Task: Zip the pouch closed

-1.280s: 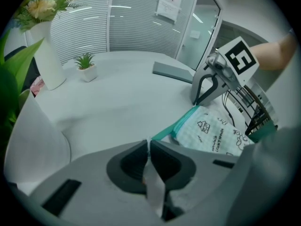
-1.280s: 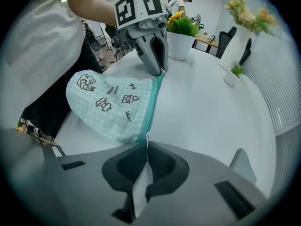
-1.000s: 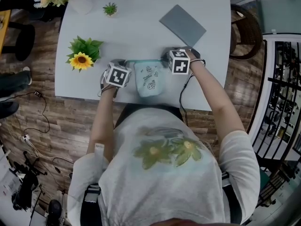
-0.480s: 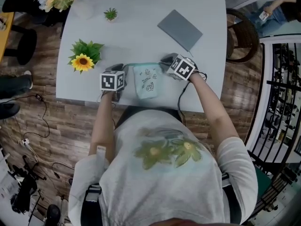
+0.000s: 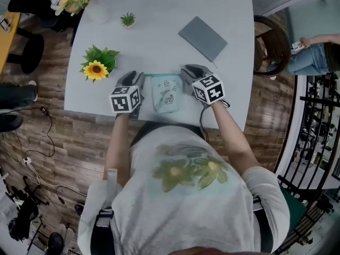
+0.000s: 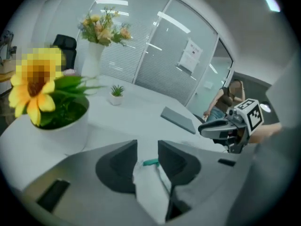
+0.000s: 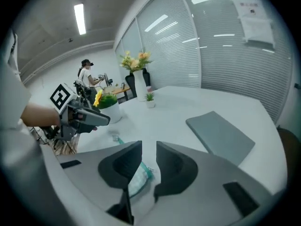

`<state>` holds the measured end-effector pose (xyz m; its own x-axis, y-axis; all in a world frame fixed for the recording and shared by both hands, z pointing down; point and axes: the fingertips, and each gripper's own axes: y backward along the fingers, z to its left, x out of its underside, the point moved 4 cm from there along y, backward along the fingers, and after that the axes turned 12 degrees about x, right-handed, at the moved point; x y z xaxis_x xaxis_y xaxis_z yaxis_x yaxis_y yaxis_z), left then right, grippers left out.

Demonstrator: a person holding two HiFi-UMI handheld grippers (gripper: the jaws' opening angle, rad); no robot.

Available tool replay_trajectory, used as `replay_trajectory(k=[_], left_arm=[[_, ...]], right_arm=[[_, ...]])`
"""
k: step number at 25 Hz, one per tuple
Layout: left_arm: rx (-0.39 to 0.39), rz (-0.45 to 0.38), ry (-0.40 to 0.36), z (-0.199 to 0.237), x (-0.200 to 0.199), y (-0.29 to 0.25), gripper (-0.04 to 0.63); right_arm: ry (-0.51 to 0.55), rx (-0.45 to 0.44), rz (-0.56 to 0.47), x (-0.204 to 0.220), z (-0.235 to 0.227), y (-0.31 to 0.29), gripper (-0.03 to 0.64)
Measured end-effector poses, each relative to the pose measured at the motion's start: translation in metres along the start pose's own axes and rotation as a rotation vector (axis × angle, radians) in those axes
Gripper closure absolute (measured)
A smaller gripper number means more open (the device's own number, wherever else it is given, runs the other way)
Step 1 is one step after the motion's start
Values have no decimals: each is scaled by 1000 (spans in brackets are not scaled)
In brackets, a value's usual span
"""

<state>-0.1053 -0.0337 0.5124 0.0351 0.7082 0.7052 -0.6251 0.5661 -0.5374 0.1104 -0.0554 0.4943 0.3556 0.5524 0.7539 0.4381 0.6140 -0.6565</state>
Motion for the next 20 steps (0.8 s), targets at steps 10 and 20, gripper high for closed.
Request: replay_trajectory(k=[10,20], left_arm=[[50,-192,-156,-75,-57,36,494],[70,-251,-282,-126,-82,52,591]], right_arm=[[-154,134,-236,-48,32,61,540],[-146,157,-301,-78,63,90,600]])
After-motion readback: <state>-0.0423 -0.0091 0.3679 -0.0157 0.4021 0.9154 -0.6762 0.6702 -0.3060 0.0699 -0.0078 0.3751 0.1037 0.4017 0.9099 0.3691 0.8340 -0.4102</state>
